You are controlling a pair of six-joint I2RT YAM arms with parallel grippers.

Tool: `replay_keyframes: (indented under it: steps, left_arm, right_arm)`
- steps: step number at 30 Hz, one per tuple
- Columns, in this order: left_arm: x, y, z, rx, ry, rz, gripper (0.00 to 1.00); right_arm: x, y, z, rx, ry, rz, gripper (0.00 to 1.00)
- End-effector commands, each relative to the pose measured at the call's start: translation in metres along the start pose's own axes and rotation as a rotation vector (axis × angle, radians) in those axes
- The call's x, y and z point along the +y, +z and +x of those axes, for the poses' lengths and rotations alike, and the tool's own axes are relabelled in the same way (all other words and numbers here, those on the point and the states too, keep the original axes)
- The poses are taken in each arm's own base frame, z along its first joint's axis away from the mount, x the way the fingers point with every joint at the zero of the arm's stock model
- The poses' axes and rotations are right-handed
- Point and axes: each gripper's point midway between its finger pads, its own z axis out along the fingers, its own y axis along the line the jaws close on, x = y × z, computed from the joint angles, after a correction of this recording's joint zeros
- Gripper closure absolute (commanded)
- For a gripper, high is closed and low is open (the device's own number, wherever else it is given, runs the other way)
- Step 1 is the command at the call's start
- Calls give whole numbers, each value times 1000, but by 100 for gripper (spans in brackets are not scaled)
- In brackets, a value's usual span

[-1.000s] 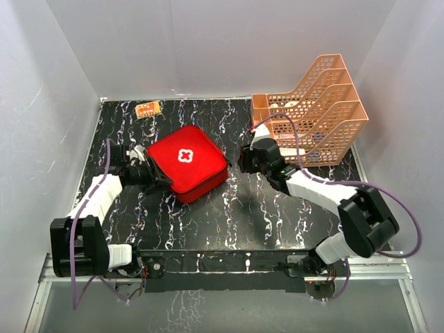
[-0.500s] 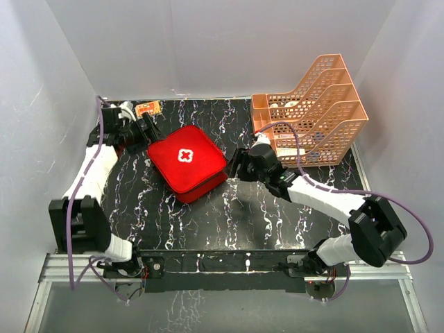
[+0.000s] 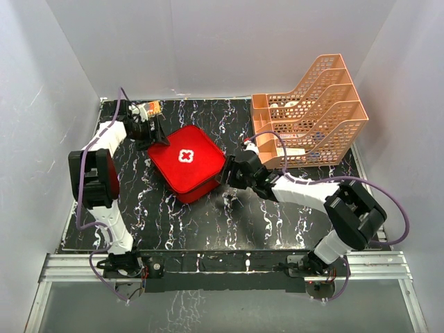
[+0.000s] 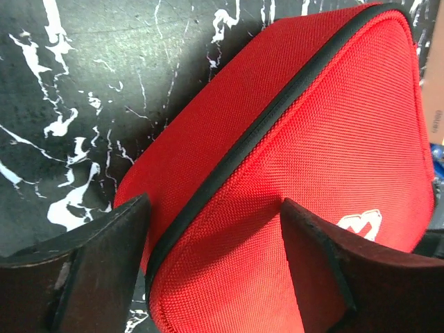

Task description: Organize the medicine kit

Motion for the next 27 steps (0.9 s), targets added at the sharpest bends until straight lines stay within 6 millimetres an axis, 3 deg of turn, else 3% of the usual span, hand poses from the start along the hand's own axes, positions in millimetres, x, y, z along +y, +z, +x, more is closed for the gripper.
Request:
replay_keyframes:
  steps: [1,6,9,12,19,23,27]
  left_arm:
    - [-28,-13,18,92,-35,143,34]
    - [-39,-16,48,115,-179,187,54]
    - [-38,-16,76,148,-275,177,61]
    - [-43,-16,112,192,-318,191,64]
    - [-61,-34,166,192,-351,254,65]
    - [-57,-43,174,154,-326,201,64]
    - [-50,-59,150,46,-264,103,61]
  right_arm:
    - [20,7,-39,-133,12,-25,49]
    - [-2,10,-56,-196,-46,65,65]
    - [-13,8,-73,-231,-79,97,67]
    - [-19,8,-86,-233,-114,88,67]
    - [-11,7,-97,-199,-212,-10,63]
    - [-16,2,-102,-201,-210,4,62]
    - [-28,-17,-114,-242,-196,101,60]
